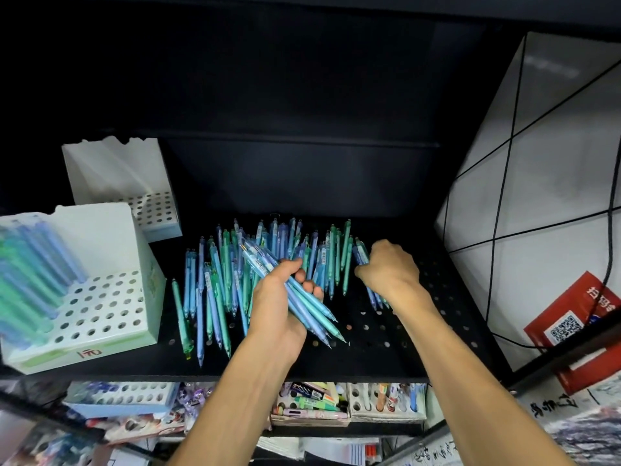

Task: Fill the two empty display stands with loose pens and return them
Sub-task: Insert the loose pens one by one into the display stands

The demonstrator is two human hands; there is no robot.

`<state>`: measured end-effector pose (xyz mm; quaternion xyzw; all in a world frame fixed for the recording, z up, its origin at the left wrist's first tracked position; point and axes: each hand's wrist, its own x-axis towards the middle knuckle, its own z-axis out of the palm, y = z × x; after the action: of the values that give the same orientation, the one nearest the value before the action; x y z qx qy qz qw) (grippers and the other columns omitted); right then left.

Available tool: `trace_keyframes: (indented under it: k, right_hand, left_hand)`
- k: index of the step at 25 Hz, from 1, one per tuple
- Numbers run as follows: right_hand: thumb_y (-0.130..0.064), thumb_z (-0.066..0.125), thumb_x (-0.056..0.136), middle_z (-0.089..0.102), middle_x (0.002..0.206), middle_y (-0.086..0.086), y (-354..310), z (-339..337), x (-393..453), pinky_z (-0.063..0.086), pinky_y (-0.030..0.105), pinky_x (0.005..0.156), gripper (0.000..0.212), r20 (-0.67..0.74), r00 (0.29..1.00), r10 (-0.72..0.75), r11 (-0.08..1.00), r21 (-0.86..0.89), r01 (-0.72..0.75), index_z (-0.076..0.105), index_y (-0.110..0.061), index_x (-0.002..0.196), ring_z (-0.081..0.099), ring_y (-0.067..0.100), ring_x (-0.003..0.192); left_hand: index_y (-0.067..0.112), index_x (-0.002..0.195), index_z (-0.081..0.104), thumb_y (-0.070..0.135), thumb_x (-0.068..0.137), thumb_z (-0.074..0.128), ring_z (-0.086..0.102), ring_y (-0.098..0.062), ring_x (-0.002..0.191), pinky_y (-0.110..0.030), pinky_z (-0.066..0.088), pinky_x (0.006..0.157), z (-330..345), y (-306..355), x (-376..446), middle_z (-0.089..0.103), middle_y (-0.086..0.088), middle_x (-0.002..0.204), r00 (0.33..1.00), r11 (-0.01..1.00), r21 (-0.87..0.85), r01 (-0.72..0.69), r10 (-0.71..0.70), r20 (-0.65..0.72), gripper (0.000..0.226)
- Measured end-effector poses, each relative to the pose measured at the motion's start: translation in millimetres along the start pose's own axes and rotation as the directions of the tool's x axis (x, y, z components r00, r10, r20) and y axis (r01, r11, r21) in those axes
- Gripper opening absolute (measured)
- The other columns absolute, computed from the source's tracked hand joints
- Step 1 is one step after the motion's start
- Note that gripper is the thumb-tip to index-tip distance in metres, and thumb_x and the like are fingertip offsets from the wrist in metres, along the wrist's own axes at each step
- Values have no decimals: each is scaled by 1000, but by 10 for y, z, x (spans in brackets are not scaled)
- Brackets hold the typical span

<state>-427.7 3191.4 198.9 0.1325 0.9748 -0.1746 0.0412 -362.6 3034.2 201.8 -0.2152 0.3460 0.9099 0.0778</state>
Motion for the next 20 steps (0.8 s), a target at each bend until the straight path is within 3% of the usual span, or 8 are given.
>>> trace_keyframes:
  k: [2,4,7,10,12,14,17,20]
  right_hand:
    - [-22,63,92,60,93,5,-27,-20,-41,43,30,67,13,43,999,-5,999,-46,7,55,-12,93,63,29,91]
    - [-24,58,97,62,110,9,-16,-13,-60,43,30,71,22,71,997,2,998,-57,2,57,-9,112,62,31,104]
    - [-25,55,100,60,104,10,92,-23,-29,41,29,69,20,89,996,-2,1000,23,0,55,-7,108,61,27,94]
    - [-27,56,100,55,85,4,190,-108,-60,41,28,58,21,135,990,-36,932,362,-15,55,-8,93,54,17,74]
    - [-24,61,98,65,92,6,94,-194,-198,47,23,67,18,161,978,-134,782,624,4,65,-7,102,62,18,83]
    - [-22,61,98,70,95,6,-95,-277,-365,52,21,69,15,174,948,-268,716,694,75,68,-10,104,67,13,84]
    - [-16,47,103,64,77,3,-429,-283,-536,51,20,52,19,203,905,-373,733,663,153,57,-13,87,64,3,57]
    - [-20,41,103,63,81,-1,-652,-190,-583,54,26,57,14,206,869,-450,817,487,308,50,-19,92,65,5,60]
  left_hand:
    - [10,73,53,5,89,62,45,-13,47,-28,48,53,2,-14,-16,47,-1,60,1000,1000,17,-8,8,15,19]
    - [11,73,54,3,88,62,44,-13,46,-27,46,49,18,-28,-25,47,-1,59,1000,999,42,-12,10,30,19]
    - [13,81,57,1,88,63,41,-11,43,-23,41,42,47,-34,-35,45,1,56,999,997,74,-21,17,44,15]
    - [8,102,64,5,87,70,39,-10,44,-22,39,40,68,-51,-38,44,1,58,998,986,156,-51,45,45,16]
    - [0,124,59,15,82,79,39,-10,44,-23,39,40,67,-67,9,47,1,61,998,976,208,-58,58,6,49]
    - [-2,131,53,25,74,86,41,-9,43,-22,40,39,97,-77,40,52,-1,67,1000,980,199,-17,20,-12,70]
    - [3,106,68,27,78,82,44,-8,41,-20,42,37,139,-10,48,57,-4,68,997,989,128,80,-81,-1,39]
    - [7,94,71,23,81,76,50,-8,47,-20,46,43,41,112,36,61,-3,64,998,997,57,59,-58,-16,22]
